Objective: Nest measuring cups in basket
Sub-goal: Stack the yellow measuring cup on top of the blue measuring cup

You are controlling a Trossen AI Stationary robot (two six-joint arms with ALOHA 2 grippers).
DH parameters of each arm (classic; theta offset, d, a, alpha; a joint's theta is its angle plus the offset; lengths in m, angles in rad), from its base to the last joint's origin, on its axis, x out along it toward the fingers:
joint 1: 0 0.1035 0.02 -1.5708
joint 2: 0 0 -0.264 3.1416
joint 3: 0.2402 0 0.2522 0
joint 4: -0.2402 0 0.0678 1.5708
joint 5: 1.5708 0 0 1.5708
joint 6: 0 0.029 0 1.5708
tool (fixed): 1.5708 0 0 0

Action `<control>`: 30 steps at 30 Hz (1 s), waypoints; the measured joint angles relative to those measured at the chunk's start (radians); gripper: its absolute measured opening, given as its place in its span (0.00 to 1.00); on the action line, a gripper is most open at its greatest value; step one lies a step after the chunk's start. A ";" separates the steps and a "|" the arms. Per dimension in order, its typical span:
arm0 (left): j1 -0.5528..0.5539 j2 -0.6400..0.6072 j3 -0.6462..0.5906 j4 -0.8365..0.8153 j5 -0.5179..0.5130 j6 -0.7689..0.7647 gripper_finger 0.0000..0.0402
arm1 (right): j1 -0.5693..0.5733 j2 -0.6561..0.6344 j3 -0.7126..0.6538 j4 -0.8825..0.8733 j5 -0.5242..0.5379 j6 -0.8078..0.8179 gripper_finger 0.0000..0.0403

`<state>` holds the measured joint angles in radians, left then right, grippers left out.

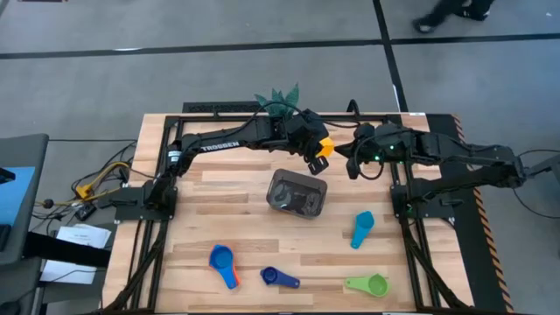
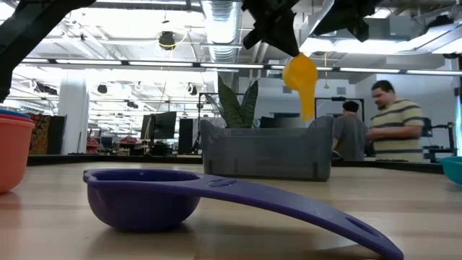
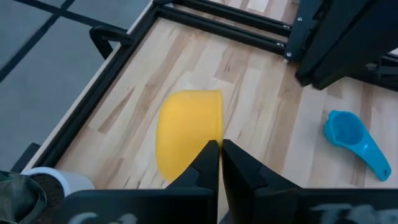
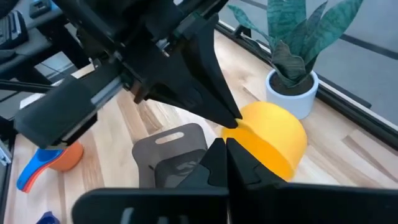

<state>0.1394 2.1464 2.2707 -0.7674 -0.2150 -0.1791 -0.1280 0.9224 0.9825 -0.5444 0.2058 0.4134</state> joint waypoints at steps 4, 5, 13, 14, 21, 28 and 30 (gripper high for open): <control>0.000 0.000 0.000 -0.001 -0.001 -0.001 0.00 | 0.000 0.000 0.000 0.000 -0.001 0.012 0.01; 0.000 0.000 0.000 -0.002 -0.001 -0.004 0.00 | 0.000 0.000 0.000 0.000 -0.001 0.013 0.01; 0.000 0.000 0.000 -0.017 -0.010 -0.039 0.00 | 0.001 0.000 -0.001 0.000 -0.001 0.031 0.01; 0.000 0.000 0.000 -0.026 -0.010 -0.048 0.00 | 0.002 0.000 -0.001 0.000 -0.001 0.031 0.01; -0.008 0.000 0.000 -0.091 -0.010 -0.081 0.00 | 0.003 0.000 -0.002 0.000 -0.001 0.034 0.04; -0.010 -0.001 0.000 -0.096 0.005 -0.105 0.00 | 0.003 0.000 -0.002 0.004 0.000 0.034 0.02; -0.008 -0.002 0.000 -0.107 0.009 -0.116 0.00 | 0.003 0.000 -0.002 0.010 0.000 0.034 0.03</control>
<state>0.1310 2.1448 2.2707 -0.8742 -0.2058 -0.2952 -0.1249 0.9226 0.9806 -0.5343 0.2054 0.4473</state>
